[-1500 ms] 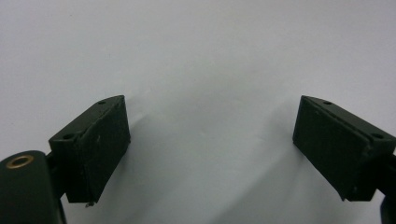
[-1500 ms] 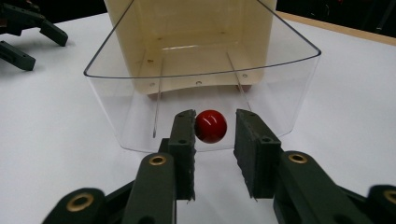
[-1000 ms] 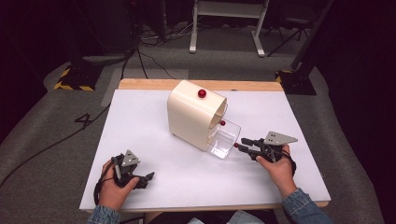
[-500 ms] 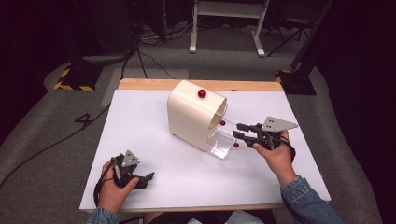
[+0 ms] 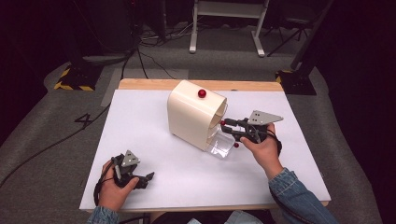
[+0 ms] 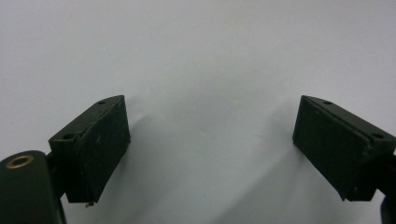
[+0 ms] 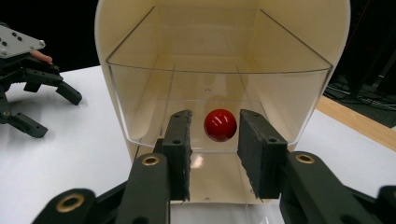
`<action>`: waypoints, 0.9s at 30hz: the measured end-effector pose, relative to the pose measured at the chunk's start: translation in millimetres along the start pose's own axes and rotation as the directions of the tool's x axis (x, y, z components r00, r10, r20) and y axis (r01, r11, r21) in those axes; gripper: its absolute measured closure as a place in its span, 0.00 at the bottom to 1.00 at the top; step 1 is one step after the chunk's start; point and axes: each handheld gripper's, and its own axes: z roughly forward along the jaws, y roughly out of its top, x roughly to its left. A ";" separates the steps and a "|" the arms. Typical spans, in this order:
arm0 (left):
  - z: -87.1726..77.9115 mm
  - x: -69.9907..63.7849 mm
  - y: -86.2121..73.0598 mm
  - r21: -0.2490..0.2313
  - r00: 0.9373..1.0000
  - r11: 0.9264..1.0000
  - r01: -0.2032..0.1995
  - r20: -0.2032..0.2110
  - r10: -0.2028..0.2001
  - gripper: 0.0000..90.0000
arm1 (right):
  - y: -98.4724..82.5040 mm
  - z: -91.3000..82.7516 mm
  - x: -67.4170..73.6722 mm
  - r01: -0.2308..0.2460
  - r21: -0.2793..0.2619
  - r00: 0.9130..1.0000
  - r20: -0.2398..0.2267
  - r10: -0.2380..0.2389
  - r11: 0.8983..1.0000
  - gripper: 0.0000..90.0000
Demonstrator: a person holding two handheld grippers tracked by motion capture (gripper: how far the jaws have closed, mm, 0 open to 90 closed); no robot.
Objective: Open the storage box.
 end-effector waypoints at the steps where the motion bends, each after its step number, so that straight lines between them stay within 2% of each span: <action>1: 0.0 0.0 -0.1 -0.001 1.000 1.000 0.000 0.000 0.000 0.12 | -0.2 1.6 -0.4 -0.002 0.000 1.000 -0.001 0.002 1.000 0.73; 6: 0.1 -0.2 -0.2 -0.001 1.000 1.000 0.001 0.002 -0.001 0.12 | -1.2 5.4 -0.4 0.001 0.002 1.000 0.005 -0.001 1.000 0.77; 9: 0.1 -0.3 -0.2 -0.001 1.000 1.000 0.001 0.001 -0.001 0.12 | -1.3 4.3 -0.5 0.010 -0.001 1.000 0.014 -0.010 1.000 0.82; 19: 0.1 -0.3 -0.2 -0.001 1.000 1.000 0.001 0.001 -0.001 0.12 | -1.9 2.4 1.7 0.023 -0.004 0.999 0.022 -0.023 1.000 0.83; 27: 0.0 0.1 0.0 0.001 1.000 1.000 -0.001 0.000 0.001 0.12 | -3.7 -13.0 2.0 0.013 -0.007 1.000 0.028 -0.013 1.000 0.83</action>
